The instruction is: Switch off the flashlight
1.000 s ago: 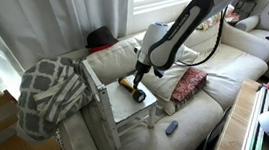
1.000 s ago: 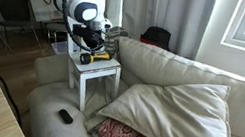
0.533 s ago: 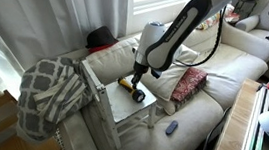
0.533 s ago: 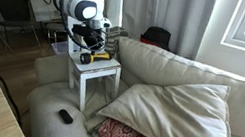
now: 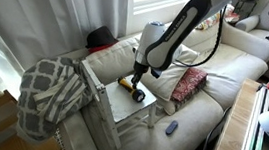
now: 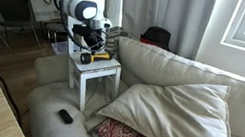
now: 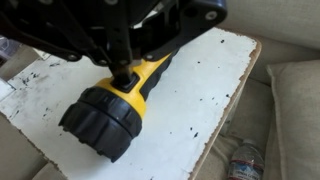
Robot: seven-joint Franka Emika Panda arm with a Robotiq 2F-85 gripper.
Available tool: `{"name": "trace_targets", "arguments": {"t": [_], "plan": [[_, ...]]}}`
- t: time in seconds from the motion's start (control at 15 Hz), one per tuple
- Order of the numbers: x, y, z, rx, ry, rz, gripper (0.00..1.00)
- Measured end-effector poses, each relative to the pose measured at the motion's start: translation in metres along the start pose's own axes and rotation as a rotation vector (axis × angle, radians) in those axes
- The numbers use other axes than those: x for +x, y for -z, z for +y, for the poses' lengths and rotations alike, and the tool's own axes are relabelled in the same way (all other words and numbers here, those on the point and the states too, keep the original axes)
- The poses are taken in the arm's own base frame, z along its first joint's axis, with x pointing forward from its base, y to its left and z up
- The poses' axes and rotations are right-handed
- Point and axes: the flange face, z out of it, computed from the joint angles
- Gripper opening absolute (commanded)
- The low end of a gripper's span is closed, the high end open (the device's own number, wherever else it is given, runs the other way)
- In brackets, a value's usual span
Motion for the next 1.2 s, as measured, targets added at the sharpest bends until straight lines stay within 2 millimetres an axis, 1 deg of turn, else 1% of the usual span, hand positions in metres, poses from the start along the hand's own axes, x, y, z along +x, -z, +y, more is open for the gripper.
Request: {"name": "trace_targets", "arguments": {"t": [0.47, 1.2], "plan": [[0.0008, 0.0029, 0.0051, -0.023, 0.001, 0.002, 0.00], [0.0017, 0.0014, -0.0021, -0.025, 0.013, -0.001, 0.00]]}}
